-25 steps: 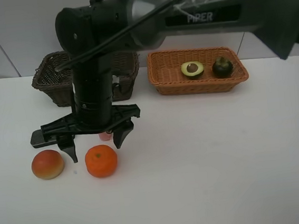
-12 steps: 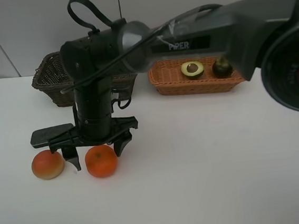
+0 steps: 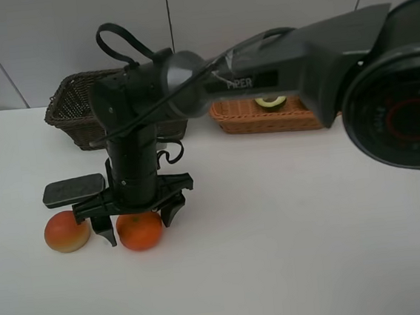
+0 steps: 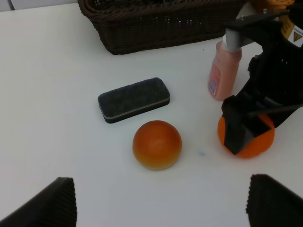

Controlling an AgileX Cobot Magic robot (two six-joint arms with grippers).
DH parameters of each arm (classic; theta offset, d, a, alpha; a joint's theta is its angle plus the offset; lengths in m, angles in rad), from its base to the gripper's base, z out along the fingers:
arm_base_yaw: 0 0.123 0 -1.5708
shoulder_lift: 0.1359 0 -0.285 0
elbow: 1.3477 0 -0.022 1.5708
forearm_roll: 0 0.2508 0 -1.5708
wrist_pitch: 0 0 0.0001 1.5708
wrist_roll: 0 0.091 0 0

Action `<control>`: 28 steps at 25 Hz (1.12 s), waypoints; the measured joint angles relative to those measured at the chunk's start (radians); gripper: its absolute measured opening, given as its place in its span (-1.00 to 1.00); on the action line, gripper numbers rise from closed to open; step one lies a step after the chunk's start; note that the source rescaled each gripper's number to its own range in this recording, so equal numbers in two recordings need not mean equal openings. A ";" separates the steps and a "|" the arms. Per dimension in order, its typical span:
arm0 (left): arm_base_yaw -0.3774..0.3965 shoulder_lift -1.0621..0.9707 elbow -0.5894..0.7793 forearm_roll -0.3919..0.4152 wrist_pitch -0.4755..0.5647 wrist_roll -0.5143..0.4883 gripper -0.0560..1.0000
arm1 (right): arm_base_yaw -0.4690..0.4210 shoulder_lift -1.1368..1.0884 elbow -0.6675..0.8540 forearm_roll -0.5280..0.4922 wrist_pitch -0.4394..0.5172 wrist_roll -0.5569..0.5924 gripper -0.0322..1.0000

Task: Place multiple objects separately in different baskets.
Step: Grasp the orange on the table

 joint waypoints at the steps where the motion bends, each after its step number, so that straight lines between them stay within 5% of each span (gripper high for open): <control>1: 0.000 0.000 0.000 0.000 0.000 0.000 0.70 | 0.000 0.004 0.000 0.000 -0.002 0.000 0.97; 12: 0.000 0.000 0.000 0.000 0.000 0.000 0.70 | 0.000 0.020 0.000 0.000 -0.013 0.000 0.97; 16: 0.000 0.000 0.000 0.000 0.000 0.000 0.70 | 0.000 0.020 0.000 0.000 -0.015 0.000 0.73; 28: 0.000 0.000 0.000 0.000 0.000 0.000 0.70 | 0.000 0.020 0.000 0.000 -0.015 0.000 0.73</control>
